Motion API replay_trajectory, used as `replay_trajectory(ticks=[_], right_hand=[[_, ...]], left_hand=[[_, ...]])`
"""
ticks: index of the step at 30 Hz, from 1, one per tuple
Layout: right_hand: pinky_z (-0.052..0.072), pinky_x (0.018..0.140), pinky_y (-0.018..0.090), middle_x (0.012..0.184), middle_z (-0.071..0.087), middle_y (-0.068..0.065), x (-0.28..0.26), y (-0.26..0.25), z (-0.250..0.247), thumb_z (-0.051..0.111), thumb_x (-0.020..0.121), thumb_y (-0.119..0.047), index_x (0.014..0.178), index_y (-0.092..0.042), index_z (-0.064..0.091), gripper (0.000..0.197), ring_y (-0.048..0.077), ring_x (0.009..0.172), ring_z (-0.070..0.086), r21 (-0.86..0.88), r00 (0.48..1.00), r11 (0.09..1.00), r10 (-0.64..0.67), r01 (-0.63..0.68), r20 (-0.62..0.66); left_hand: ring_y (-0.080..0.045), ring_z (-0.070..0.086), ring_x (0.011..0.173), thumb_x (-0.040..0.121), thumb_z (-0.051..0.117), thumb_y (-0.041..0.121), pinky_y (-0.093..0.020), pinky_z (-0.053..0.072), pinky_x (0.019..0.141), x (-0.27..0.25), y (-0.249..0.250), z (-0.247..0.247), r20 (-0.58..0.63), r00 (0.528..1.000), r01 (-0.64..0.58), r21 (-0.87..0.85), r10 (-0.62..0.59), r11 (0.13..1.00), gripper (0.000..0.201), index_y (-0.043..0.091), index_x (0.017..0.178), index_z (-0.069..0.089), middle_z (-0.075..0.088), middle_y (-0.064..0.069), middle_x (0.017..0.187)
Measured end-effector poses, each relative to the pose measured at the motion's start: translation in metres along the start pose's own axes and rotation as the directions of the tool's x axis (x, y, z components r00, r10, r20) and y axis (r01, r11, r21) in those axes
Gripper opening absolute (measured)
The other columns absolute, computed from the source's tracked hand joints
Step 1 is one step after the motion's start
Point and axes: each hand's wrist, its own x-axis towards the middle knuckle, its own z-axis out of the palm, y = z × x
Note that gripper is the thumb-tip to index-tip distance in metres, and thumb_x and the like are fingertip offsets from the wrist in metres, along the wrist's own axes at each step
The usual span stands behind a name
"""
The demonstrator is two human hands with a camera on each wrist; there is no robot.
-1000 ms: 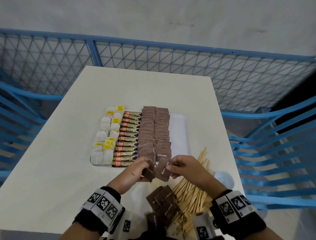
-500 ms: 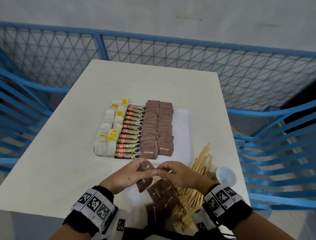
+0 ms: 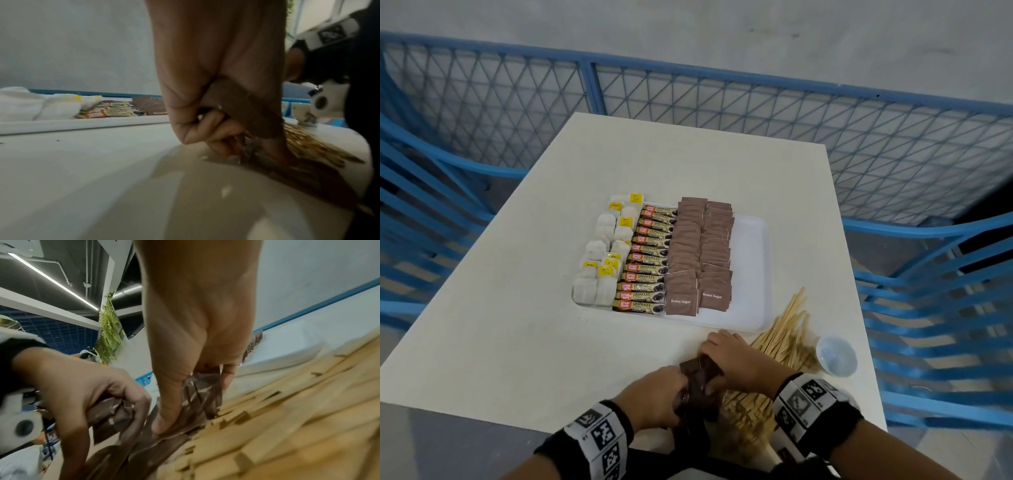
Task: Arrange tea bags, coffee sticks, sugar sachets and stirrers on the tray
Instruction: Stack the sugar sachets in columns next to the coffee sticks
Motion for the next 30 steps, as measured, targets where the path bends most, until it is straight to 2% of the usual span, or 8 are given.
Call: replay_trajectory(ticks=[4,8,12,15,20,24,28,30], right_hand=[[0.038,0.081,0.032,0.108,0.056,0.01,0.0,-0.001,-0.006,0.063,0.084,-0.031,0.105,-0.009,0.052,0.032,0.02,0.097,0.048,0.155,0.999,0.988,0.016,-0.011,-0.033],[0.047,0.082,0.03,0.104,0.063,0.007,-0.004,0.004,-0.011,0.06,0.088,-0.026,0.103,-0.012,0.053,0.022,0.017,0.091,0.057,0.374,0.989,0.926,0.097,-0.048,-0.113],[0.044,0.069,0.012,0.09,0.059,-0.004,-0.009,0.011,-0.017,0.061,0.088,-0.025,0.097,-0.013,0.053,0.017,0.006,0.081,0.056,0.563,0.952,0.824,0.219,-0.062,-0.215],[0.042,0.064,0.009,0.084,0.056,-0.009,-0.011,0.011,-0.024,0.063,0.088,-0.023,0.089,-0.021,0.051,0.012,0.0,0.076,0.052,0.69,0.921,0.723,0.287,-0.029,-0.262],[0.05,0.059,0.027,0.092,0.062,0.01,-0.013,0.002,-0.036,0.06,0.09,-0.016,0.108,-0.004,0.054,0.023,0.017,0.075,0.061,0.914,0.931,0.398,0.298,0.081,-0.212],[0.049,0.055,0.025,0.087,0.061,0.012,-0.013,-0.004,-0.045,0.059,0.091,-0.018,0.111,-0.002,0.053,0.026,0.017,0.068,0.06,0.944,0.934,0.278,0.255,0.176,-0.25],[0.049,0.075,0.038,0.099,0.065,0.012,-0.013,-0.009,-0.053,0.061,0.083,-0.025,0.114,-0.004,0.054,0.039,0.028,0.089,0.061,0.959,0.932,0.112,0.229,0.262,-0.281],[0.045,0.082,0.044,0.101,0.067,0.009,-0.013,-0.011,-0.056,0.06,0.082,-0.024,0.115,-0.005,0.055,0.039,0.029,0.093,0.061,0.957,0.932,0.042,0.219,0.288,-0.29]], left_hand=[[-0.025,0.061,0.095,0.076,0.06,0.014,-0.025,0.047,0.073,0.002,0.005,0.004,-0.026,0.999,0.021,0.012,-0.021,1.0,0.028,0.007,0.103,0.063,0.058,-0.01,0.111],[-0.02,0.056,0.072,0.079,0.06,0.016,-0.011,0.033,0.05,-0.001,0.003,-0.002,-0.089,0.995,0.051,-0.047,-0.055,0.998,0.016,0.001,0.083,0.063,0.062,-0.017,0.093],[-0.008,0.049,0.068,0.076,0.065,0.018,-0.01,0.035,0.055,-0.004,-0.009,-0.009,-0.13,0.987,0.072,-0.17,-0.095,0.983,0.013,0.02,0.086,0.056,0.056,0.002,0.082],[-0.006,0.048,0.067,0.07,0.071,0.019,-0.013,0.038,0.058,-0.006,-0.015,-0.02,-0.124,0.982,0.102,-0.289,-0.143,0.952,0.02,0.02,0.086,0.059,0.052,0.01,0.074],[-0.007,0.045,0.056,0.074,0.062,0.02,-0.018,0.035,0.054,-0.014,-0.013,-0.047,-0.218,0.937,0.064,-0.658,-0.272,0.75,0.013,0.01,0.08,0.065,0.051,0.003,0.065],[-0.01,0.039,0.058,0.078,0.058,0.016,-0.022,0.029,0.051,-0.016,-0.009,-0.064,-0.279,0.888,0.036,-0.752,-0.367,0.658,0.006,0.01,0.078,0.059,0.047,0.005,0.063],[-0.009,0.041,0.053,0.066,0.06,0.027,-0.023,0.029,0.049,-0.017,-0.007,-0.072,-0.31,0.843,0.013,-0.805,-0.439,0.593,0.033,0.009,0.093,0.062,0.052,0.004,0.065],[-0.01,0.038,0.052,0.066,0.065,0.026,-0.022,0.028,0.048,-0.017,-0.001,-0.075,-0.315,0.837,-0.027,-0.84,-0.448,0.541,0.032,0.01,0.093,0.059,0.049,0.0,0.067]])
